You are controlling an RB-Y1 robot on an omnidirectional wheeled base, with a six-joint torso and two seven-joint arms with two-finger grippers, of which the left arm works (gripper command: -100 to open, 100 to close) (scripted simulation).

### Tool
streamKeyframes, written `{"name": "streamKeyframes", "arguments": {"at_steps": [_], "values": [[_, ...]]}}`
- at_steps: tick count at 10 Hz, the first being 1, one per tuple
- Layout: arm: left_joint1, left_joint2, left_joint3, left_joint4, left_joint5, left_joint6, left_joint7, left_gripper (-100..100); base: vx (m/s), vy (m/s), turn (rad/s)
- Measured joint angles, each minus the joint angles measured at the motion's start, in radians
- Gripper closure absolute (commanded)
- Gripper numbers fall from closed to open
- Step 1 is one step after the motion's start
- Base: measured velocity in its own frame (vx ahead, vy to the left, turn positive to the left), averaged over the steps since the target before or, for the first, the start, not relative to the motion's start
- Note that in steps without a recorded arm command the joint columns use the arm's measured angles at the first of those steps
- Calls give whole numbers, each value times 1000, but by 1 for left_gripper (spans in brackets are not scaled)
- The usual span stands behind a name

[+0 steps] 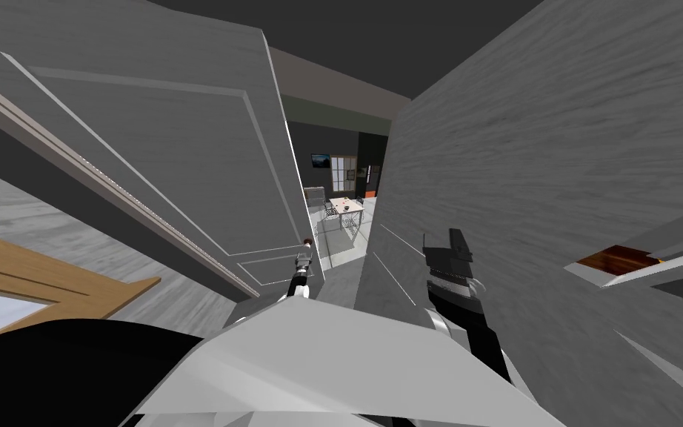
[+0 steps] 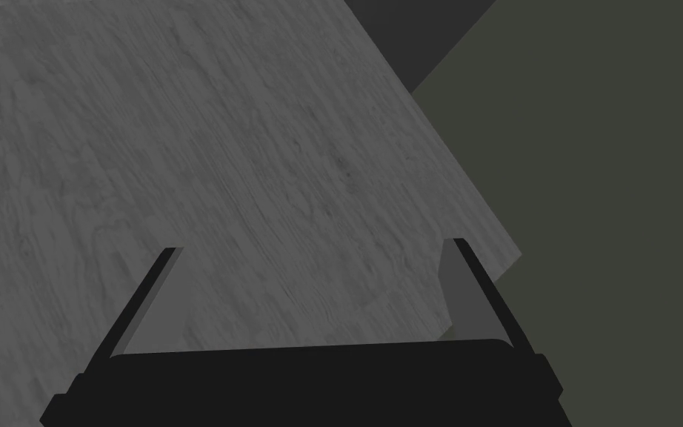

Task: Pull the door open

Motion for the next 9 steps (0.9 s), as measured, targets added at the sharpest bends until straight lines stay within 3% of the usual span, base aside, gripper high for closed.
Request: {"name": "streamKeyframes", "arguments": {"at_steps": [7,8,9], "values": [[-15,-29,-13,-16,78,15,168,-100,-85,18,-41],[-15,-29,-13,-17,79,16,171,-100,139,5,-125],[10,-13,-8,-42,83,23,178,-100,175,-2,-79]]}}
